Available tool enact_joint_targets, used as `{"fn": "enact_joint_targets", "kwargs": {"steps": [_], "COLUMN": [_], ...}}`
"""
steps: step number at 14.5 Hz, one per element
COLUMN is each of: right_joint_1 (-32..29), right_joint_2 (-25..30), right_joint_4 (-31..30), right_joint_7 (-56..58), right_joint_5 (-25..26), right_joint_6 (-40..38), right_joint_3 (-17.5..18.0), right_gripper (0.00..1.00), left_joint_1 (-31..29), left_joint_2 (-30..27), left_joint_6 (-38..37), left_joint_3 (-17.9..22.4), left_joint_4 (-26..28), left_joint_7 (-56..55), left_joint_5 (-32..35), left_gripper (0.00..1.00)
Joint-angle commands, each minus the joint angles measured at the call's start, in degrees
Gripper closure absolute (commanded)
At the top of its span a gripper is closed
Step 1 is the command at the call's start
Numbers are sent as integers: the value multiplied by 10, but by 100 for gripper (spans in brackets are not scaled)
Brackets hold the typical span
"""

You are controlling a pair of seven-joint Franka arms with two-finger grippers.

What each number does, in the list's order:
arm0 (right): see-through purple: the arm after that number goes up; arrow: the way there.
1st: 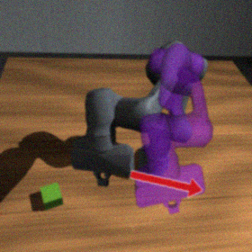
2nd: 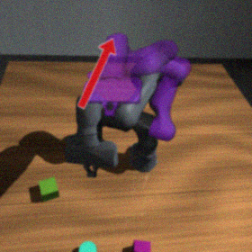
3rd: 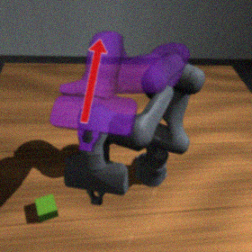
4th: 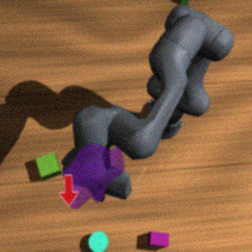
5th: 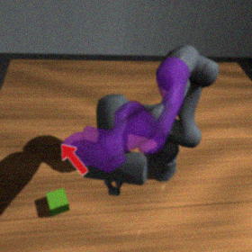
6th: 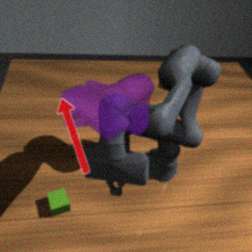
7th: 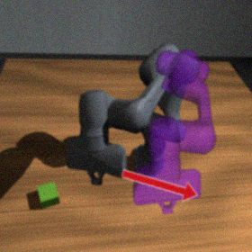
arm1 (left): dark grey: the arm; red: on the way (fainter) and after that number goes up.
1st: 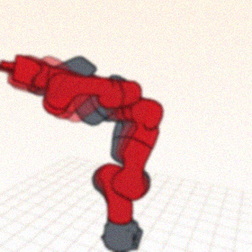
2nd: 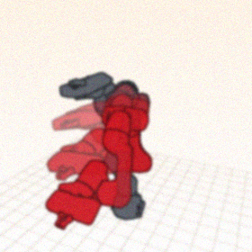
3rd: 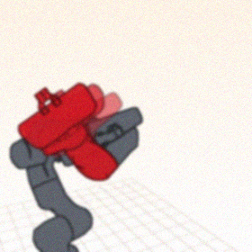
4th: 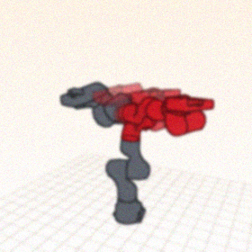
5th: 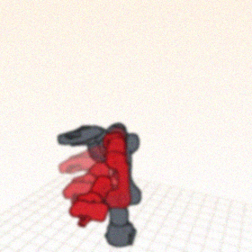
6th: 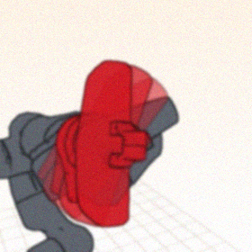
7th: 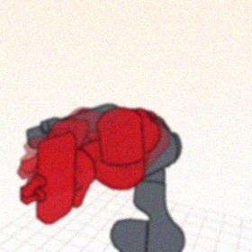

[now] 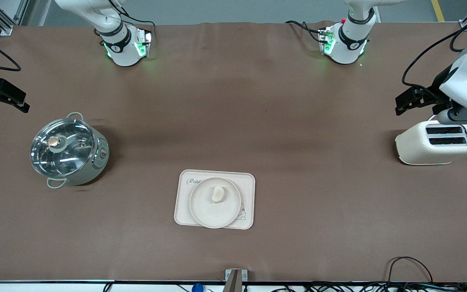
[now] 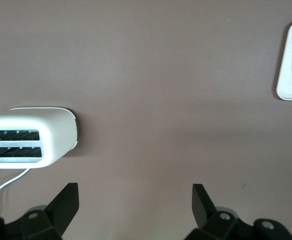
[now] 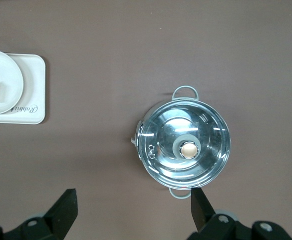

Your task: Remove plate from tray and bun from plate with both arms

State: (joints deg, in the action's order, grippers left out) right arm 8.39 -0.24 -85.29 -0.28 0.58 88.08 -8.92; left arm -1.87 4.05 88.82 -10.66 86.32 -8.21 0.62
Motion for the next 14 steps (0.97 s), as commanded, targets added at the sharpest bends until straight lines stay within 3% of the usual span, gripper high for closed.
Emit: {"fn": "enact_joint_targets", "kwargs": {"steps": [1,6,9,14], "right_joint_1": [22,44,45,128], "right_joint_2": [-2,-85,-142,-249], "right_joint_4": [-9,-6,-7,-8], "right_joint_7": [2,23,-8,-142], "right_joint_5": [-8,-29,-132,-209], "right_joint_6": [-11,31,75,232], "right_joint_3": [2,3,2,3], "right_gripper": [0,0,0,0], "left_joint_1": [25,42,38,34], "left_joint_2": [27,59,80,97], "left_joint_6": [34,71,99,137], "left_joint_3": [-2,-1,0,4], "left_joint_4": [-9,-9,-10,-10], "left_joint_7": [-6,-30,-30,-30], "left_joint_5": [8,12,12,13], "left_gripper": [0,0,0,0]}}
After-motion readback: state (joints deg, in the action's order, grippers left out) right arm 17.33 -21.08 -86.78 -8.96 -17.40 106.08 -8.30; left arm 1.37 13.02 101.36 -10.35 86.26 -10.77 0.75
